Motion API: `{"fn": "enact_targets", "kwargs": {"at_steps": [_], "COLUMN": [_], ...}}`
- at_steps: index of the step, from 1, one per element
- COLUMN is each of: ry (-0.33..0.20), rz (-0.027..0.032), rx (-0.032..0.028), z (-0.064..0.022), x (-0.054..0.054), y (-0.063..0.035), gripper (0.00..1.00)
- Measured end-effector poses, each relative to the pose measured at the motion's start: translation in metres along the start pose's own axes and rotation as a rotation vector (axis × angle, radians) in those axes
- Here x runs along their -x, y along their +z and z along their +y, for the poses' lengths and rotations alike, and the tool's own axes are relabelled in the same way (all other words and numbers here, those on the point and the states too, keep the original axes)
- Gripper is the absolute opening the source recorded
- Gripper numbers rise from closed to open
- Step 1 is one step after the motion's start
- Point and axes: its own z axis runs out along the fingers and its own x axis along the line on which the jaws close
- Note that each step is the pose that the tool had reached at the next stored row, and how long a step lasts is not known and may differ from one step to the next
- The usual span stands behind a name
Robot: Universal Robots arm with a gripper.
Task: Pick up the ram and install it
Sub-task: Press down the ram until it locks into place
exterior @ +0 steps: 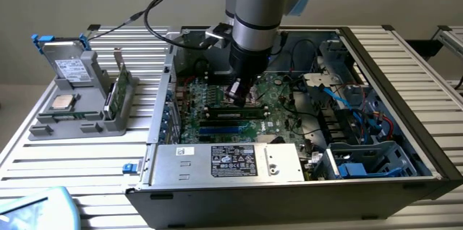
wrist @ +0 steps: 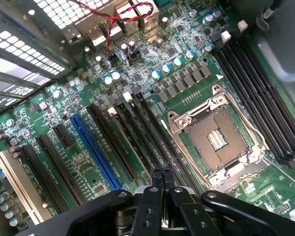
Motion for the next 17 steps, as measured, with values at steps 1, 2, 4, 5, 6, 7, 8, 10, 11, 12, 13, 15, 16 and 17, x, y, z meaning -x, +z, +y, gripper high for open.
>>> {"fn": "enact_targets", "kwargs": {"at_steps": [1, 2, 4, 5, 6, 7, 8, 10, 11, 12, 13, 15, 16, 17], "ry": [0.01, 0.019, 0.037, 0.046, 0.055, 0.065, 0.075, 0.097, 0.11, 0.123, 0.138, 0.166, 0.18, 0.194], "rz": [0.0022, 0.0045, 0.0097, 0.0122, 0.0146, 0.0169, 0.019, 0.0213, 0.0207, 0.0199, 0.0187, 0.0168, 0.0158, 0.0148], "rx": [-0.002, -0.0041, -0.0087, -0.0109, -0.013, -0.0152, -0.017, -0.0197, -0.0199, -0.02, -0.0199, -0.0199, -0.0199, -0.0199], "z": [0.0, 0.0, 0.0, 0.0, 0.0, 0.0, 0.0, 0.0, 0.0, 0.0, 0.0, 0.0, 0.0, 0.0], "x": [0.0, 0.0, 0.0, 0.0, 0.0, 0.0, 0.0, -0.0001, 0.0, 0.0, 0.0, 0.0, 0.0, 0.0], "y": [0.0, 0.0, 0.0, 0.0, 0.0, 0.0, 0.0, 0.0, 0.0, 0.0, 0.0, 0.0, 0.0, 0.0], "gripper": [0.1, 0.1, 0.1, 0.1, 0.1, 0.1, 0.1, 0.1, 0.1, 0.1, 0.1, 0.1, 0.1, 0.1]}}
